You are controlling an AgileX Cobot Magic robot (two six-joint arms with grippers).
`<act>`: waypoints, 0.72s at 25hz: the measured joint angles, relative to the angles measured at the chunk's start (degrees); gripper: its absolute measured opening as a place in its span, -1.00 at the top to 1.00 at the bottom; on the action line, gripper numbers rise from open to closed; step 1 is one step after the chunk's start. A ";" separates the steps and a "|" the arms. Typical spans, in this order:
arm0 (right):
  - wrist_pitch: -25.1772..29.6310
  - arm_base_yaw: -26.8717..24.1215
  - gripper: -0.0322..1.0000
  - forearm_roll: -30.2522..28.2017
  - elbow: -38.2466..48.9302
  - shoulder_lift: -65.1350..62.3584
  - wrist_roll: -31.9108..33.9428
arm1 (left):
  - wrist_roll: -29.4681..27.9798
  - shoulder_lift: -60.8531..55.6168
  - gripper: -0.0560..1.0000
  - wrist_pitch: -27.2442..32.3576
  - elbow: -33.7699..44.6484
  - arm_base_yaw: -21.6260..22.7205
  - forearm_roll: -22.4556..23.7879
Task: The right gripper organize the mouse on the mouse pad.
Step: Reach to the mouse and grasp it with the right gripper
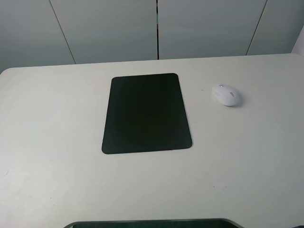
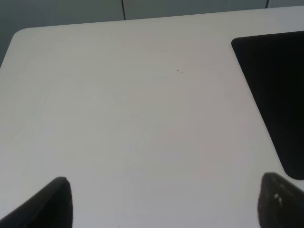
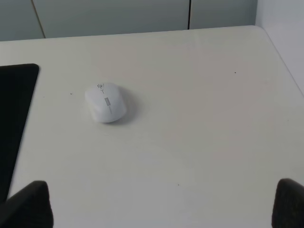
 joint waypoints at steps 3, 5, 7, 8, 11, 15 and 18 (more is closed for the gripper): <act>0.00 0.00 -0.41 0.00 0.00 0.00 0.00 | 0.00 0.00 -0.52 0.00 0.00 0.00 0.00; 0.00 0.00 -0.41 0.00 0.00 0.00 0.00 | 0.00 0.00 -0.52 0.00 0.00 0.00 0.00; 0.00 0.00 -0.41 0.00 0.00 0.00 0.00 | 0.00 0.00 -0.52 0.00 0.00 0.00 0.00; 0.00 0.00 -0.41 0.00 0.00 0.00 0.00 | 0.00 0.00 -0.52 0.00 0.00 0.00 0.00; 0.00 0.00 -0.41 0.00 0.00 0.00 0.00 | 0.00 0.00 -0.52 0.00 0.00 0.00 0.00; 0.00 0.00 -0.41 0.00 0.00 0.00 0.00 | 0.00 0.00 -0.52 0.00 0.00 0.00 0.00; 0.00 0.00 -0.41 0.00 0.00 0.00 0.00 | 0.00 0.00 -0.52 0.00 0.00 0.00 0.00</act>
